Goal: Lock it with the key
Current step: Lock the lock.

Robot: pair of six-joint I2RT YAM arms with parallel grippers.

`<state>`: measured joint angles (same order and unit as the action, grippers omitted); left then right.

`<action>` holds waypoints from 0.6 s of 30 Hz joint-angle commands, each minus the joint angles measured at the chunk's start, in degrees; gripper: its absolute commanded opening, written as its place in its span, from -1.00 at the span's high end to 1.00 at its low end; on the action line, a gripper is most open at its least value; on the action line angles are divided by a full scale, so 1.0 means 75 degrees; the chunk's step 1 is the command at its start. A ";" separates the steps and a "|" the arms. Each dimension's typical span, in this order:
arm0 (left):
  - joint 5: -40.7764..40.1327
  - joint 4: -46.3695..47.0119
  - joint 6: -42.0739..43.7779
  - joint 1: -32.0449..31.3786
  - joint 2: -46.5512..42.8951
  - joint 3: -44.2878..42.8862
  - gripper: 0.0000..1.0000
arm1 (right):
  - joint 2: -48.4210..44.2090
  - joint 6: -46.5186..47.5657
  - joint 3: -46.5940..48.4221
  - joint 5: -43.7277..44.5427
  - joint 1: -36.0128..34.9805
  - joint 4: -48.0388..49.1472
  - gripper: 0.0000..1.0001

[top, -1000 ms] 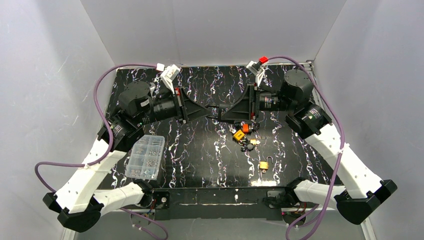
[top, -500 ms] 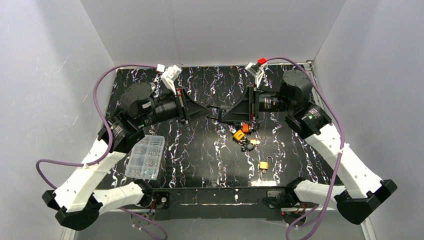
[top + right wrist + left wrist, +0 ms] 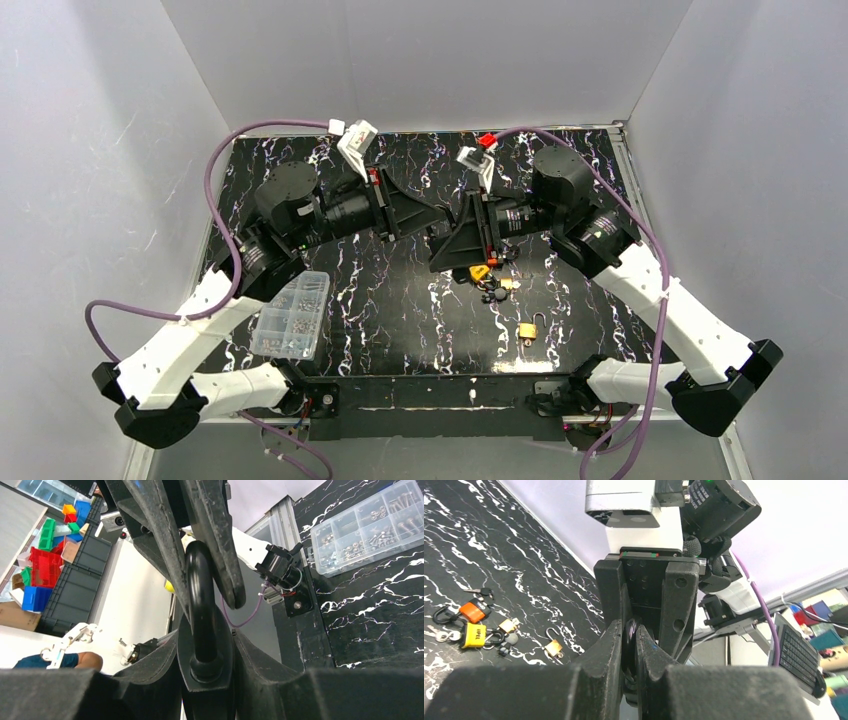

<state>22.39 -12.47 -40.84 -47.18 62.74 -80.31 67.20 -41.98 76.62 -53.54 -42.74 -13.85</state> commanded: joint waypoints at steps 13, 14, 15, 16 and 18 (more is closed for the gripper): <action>-0.0690 -0.2375 0.0172 -0.0717 -0.0882 0.0353 1.00 | -0.0773 -0.0382 0.0009 0.1917 0.1108 0.1665 0.97; -0.0629 -0.2388 0.0169 -0.0717 -0.0892 0.0385 1.00 | -0.0798 -0.0405 0.0018 0.1928 0.1123 0.1661 0.97; -0.0549 -0.2408 0.0171 -0.0717 -0.0902 0.0405 1.00 | -0.0819 -0.0428 0.0009 0.1958 0.1144 0.1652 0.97; -0.0453 -0.2415 0.0172 -0.0717 -0.0910 0.0420 1.00 | -0.0826 -0.0446 0.0014 0.1970 0.1167 0.1652 0.97; -0.0300 -0.2444 0.0153 -0.0719 -0.0901 0.0434 1.00 | -0.0816 -0.0497 0.0010 0.2015 0.1180 0.1648 0.97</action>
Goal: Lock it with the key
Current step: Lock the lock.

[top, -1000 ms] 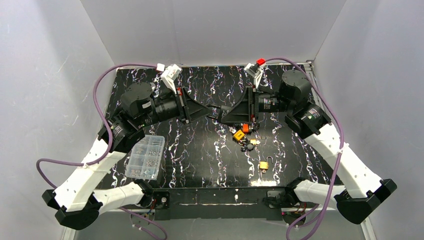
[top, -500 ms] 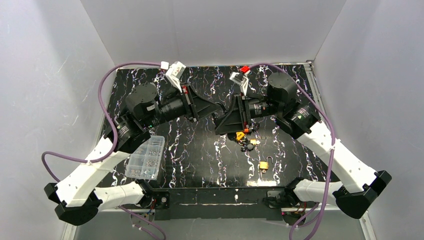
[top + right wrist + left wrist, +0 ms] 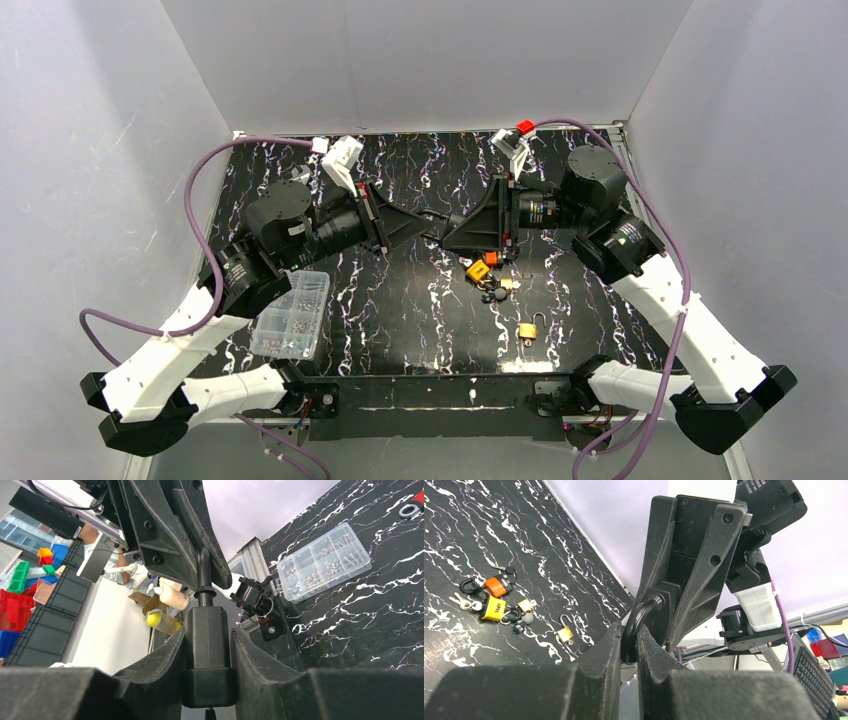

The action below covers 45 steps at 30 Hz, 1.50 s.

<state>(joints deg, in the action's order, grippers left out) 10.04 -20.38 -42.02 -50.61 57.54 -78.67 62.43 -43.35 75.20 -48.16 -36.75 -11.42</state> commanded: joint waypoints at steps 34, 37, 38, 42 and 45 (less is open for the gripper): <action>0.1713 0.0280 -0.1186 -0.0554 -0.0237 0.1282 1.00 | 0.0946 -0.0684 0.1180 0.1841 0.0129 0.1358 0.97; 0.1731 0.0576 -0.1394 -0.0625 -0.0194 0.1368 1.00 | 0.1017 -0.0630 0.1200 0.1929 0.0077 0.1335 0.97; 0.1715 0.0679 -0.1481 -0.0651 -0.0195 0.1406 1.00 | 0.1048 -0.0630 0.1206 0.1925 0.0073 0.1354 0.97; 0.1694 0.1127 -0.1784 -0.0713 -0.0150 0.1557 1.00 | 0.1181 -0.0627 0.1247 0.1927 0.0018 0.1392 0.97; 0.1647 0.1286 -0.1876 -0.0831 -0.0052 0.1551 1.00 | 0.1242 -0.0585 0.1262 0.1981 -0.0046 0.1374 0.97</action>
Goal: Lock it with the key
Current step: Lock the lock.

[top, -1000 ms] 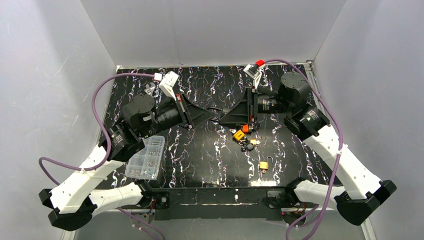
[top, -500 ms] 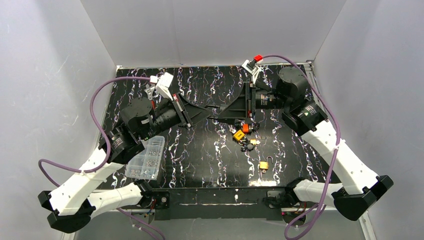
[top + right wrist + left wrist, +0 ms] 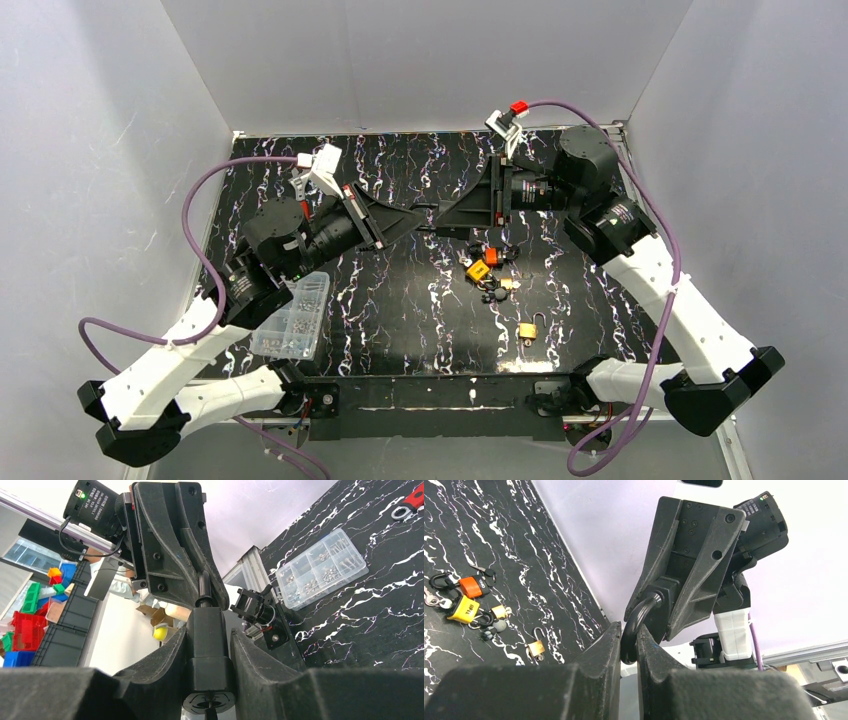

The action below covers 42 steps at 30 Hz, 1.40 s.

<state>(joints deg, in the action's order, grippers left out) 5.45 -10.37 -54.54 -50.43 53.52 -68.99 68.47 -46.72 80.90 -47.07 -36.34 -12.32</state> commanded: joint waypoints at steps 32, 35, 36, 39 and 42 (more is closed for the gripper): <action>0.2230 0.0656 -0.0484 -0.1790 0.1450 -0.0436 1.00 | 0.0941 0.0204 0.0677 0.2045 -0.0493 0.1285 0.97; 0.2186 0.0703 -0.0540 -0.1876 0.1446 -0.0421 1.00 | 0.1050 0.0206 0.0768 0.2028 -0.0505 0.1302 0.97; 0.2174 0.0732 -0.0558 -0.1896 0.1462 -0.0421 1.00 | 0.1080 0.0206 0.0800 0.2007 -0.0525 0.1302 0.97; 0.2162 0.0778 -0.0567 -0.1940 0.1526 -0.0466 1.00 | 0.1158 0.0233 0.0848 0.2041 -0.0599 0.1286 0.97; 0.2204 0.0818 -0.0549 -0.1946 0.1615 -0.0585 1.00 | 0.1183 0.0344 0.0867 0.2141 -0.0708 0.1167 0.97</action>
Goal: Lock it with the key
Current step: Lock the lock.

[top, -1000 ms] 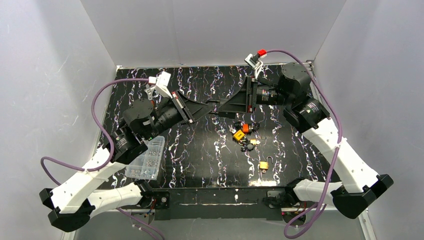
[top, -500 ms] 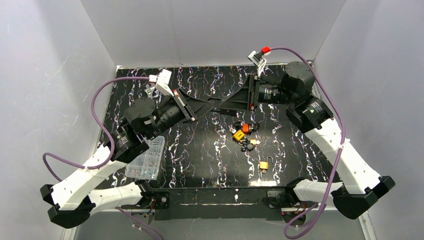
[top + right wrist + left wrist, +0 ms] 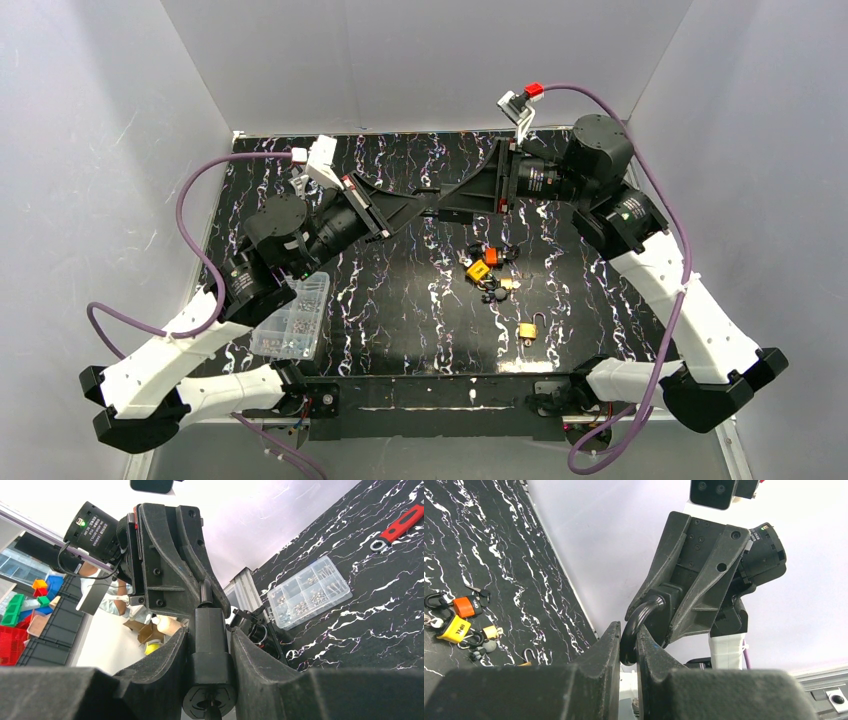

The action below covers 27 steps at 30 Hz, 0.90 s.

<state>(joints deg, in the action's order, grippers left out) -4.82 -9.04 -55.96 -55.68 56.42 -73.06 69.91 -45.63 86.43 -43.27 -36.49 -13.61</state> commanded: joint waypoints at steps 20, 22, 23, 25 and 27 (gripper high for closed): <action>0.3773 0.0812 -0.0413 -0.1657 0.1892 -0.0608 1.00 | 0.1351 0.0397 0.0369 0.1781 -0.0998 0.1147 0.97; 0.3803 0.0824 -0.0404 -0.1688 0.1978 -0.0699 1.00 | 0.1375 0.0413 0.0377 0.1784 -0.1021 0.1135 0.97; 0.3819 0.0819 -0.0402 -0.1710 0.2017 -0.0740 1.00 | 0.1389 0.0428 0.0381 0.1793 -0.1047 0.1118 0.97; 0.3840 0.0824 -0.0402 -0.1748 0.2081 -0.0795 1.00 | 0.1417 0.0435 0.0365 0.1807 -0.1070 0.1101 0.97; 0.3860 0.0830 -0.0390 -0.1783 0.2138 -0.0851 1.00 | 0.1444 0.0435 0.0358 0.1808 -0.1093 0.1111 0.97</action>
<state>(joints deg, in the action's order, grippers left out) -9.10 -9.91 -55.72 -58.06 60.20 -79.64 70.39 -44.03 91.05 -38.04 -37.47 -12.99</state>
